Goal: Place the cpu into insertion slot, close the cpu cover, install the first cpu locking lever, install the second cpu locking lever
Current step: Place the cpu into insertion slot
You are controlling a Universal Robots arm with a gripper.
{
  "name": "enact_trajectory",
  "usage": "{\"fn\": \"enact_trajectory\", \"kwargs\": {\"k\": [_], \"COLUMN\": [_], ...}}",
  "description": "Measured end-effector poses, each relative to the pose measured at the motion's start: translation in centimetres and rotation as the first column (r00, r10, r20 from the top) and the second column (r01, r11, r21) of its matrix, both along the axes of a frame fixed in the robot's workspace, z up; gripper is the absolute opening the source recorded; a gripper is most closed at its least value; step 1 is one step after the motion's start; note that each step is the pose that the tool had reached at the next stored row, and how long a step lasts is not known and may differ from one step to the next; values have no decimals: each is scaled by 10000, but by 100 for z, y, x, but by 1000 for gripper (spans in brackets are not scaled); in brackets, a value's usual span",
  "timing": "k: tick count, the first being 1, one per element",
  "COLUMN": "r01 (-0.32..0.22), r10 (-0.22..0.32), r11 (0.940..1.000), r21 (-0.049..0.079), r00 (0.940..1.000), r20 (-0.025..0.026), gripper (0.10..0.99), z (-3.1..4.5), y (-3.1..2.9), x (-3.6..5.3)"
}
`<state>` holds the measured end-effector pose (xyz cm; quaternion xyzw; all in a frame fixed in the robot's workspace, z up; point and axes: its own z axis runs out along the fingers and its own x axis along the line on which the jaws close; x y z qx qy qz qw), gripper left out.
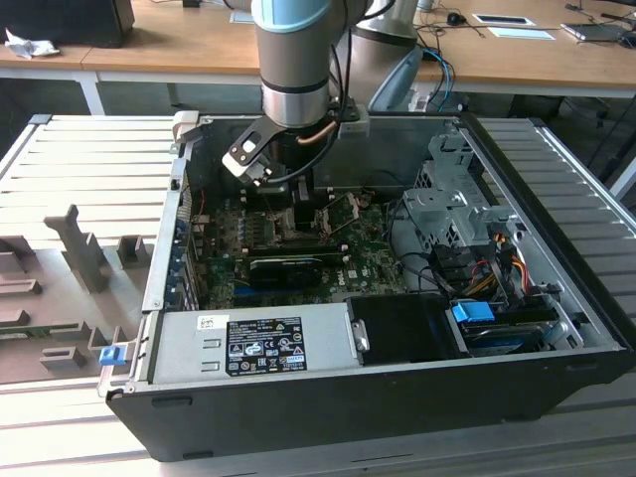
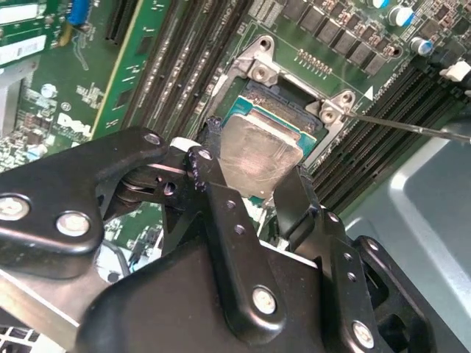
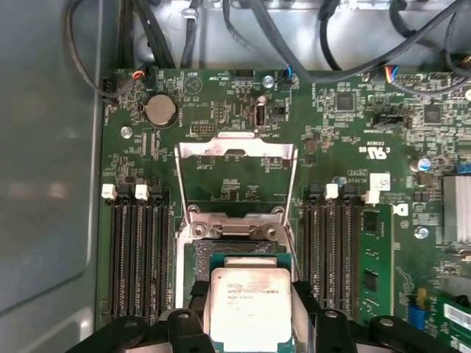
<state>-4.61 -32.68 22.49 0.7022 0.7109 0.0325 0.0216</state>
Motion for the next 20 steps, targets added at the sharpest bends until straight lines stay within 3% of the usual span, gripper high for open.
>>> {"fn": "enact_trajectory", "kwargs": {"k": [6, 18, 20], "r01": [-150, 122, 141], "r10": [150, -122, -141], "r11": [9999, 9999, 9999], "r21": [2, 3, 1], "r00": [9999, 9999, 9999], "r20": [1, 2, 1], "gripper": [529, 529, 529], "z": [-119, -142, -174], "y": [32, 33, 37], "x": [-8, 9, 9]}}
